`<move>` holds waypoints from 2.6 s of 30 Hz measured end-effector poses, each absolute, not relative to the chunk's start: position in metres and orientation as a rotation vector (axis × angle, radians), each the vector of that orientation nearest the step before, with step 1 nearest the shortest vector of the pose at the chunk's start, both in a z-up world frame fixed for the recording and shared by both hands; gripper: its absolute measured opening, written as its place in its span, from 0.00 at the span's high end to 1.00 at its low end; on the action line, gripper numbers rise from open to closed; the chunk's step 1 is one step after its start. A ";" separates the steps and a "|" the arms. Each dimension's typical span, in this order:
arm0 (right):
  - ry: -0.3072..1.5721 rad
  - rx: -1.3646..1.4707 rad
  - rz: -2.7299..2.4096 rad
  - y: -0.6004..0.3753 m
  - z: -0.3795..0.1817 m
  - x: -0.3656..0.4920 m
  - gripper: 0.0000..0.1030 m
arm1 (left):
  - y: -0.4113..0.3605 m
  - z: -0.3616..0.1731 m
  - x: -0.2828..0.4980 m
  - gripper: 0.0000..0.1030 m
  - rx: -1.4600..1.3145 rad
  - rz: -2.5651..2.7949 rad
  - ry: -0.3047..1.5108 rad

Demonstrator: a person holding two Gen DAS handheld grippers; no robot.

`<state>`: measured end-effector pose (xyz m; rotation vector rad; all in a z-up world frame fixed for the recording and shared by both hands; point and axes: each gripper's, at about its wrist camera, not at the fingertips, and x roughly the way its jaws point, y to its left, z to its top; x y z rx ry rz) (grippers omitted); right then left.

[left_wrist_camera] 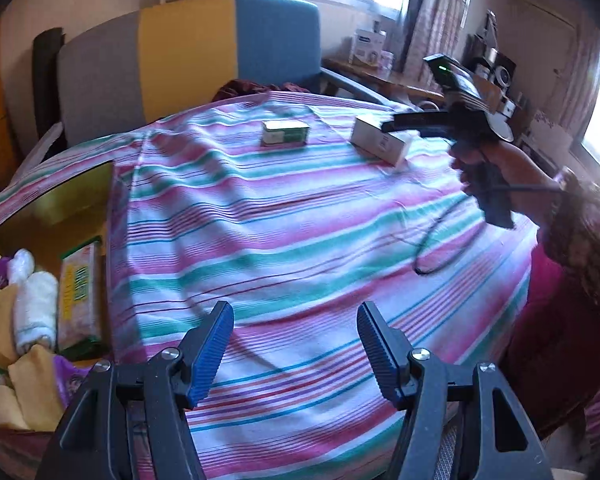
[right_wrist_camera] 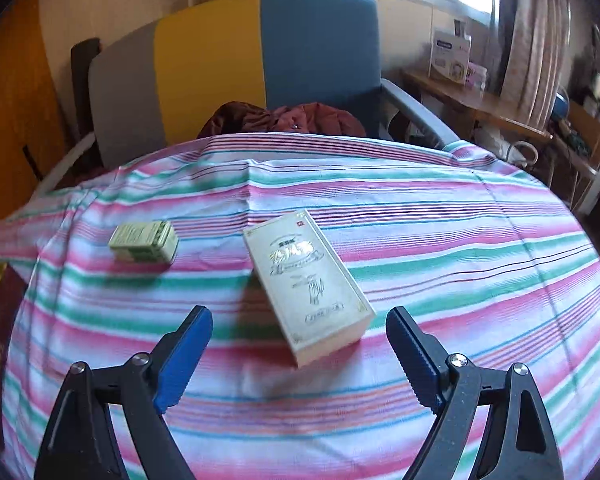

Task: Organize objects
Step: 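Move both grippers back to the green box and white carton, then grasp the white carton with the right gripper while the left grasps the small green box, then carry the green box with the left gripper to the tray and release it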

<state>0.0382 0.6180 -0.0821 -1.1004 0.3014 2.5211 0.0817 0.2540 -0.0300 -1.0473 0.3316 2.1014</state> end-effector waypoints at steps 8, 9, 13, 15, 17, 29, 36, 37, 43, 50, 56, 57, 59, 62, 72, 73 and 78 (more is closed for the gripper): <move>0.279 -1.158 2.546 0.630 -0.106 0.022 0.34 | 0.275 -0.037 0.075 0.37 -1.088 2.058 0.333; 0.315 -1.185 2.551 0.632 -0.108 0.020 0.43 | 0.278 -0.037 0.074 0.37 -1.091 2.055 0.334; 0.418 -1.220 2.543 0.630 -0.107 0.022 0.49 | 0.294 -0.033 0.062 0.37 -1.099 2.060 0.321; 0.430 -1.231 2.532 0.626 -0.104 0.023 0.49 | 0.300 -0.033 0.053 0.37 -1.118 2.057 0.288; 0.464 -1.258 2.513 0.623 -0.102 0.025 0.49 | 0.312 -0.031 0.040 0.37 -1.111 2.068 0.289; 0.531 -1.322 2.433 0.636 -0.104 0.035 0.50 | 0.411 -0.041 -0.092 0.37 -1.101 2.192 0.366; 0.598 -1.333 2.423 0.647 -0.110 0.031 0.50 | 0.466 -0.042 -0.158 0.37 -1.060 2.175 0.339; 0.606 -1.332 2.425 0.647 -0.110 0.031 0.50 | 0.474 -0.046 -0.165 0.37 -1.070 2.154 0.343; 0.698 -1.317 2.421 0.655 -0.110 0.036 0.50 | 0.478 -0.070 -0.171 0.37 -1.198 1.973 0.260; 0.739 -1.314 2.416 0.653 -0.110 0.037 0.50 | 0.470 -0.065 -0.102 0.37 -1.168 1.790 0.268; 0.687 -1.328 2.418 0.649 -0.111 0.034 0.50 | 0.489 -0.061 -0.087 0.36 -1.033 2.005 0.423; 0.679 -1.333 2.417 0.649 -0.111 0.034 0.50 | 0.495 -0.063 -0.089 0.36 -1.033 2.016 0.436; 0.677 -1.342 2.415 0.649 -0.113 0.034 0.50 | 0.505 -0.074 -0.094 0.40 -1.076 2.007 0.431; 0.682 -1.340 2.412 0.651 -0.112 0.035 0.50 | 0.504 -0.089 -0.104 0.69 -1.159 2.040 0.372; 0.717 -1.367 2.398 0.653 -0.119 0.032 0.50 | 0.493 -0.094 -0.084 0.69 -1.026 2.094 0.384; 0.699 -1.362 2.403 0.652 -0.118 0.032 0.50 | 0.490 -0.094 -0.085 0.71 -1.026 2.097 0.368; 0.675 -1.349 2.429 0.648 -0.115 0.029 0.50 | 0.469 -0.094 -0.078 0.71 -1.017 2.147 0.314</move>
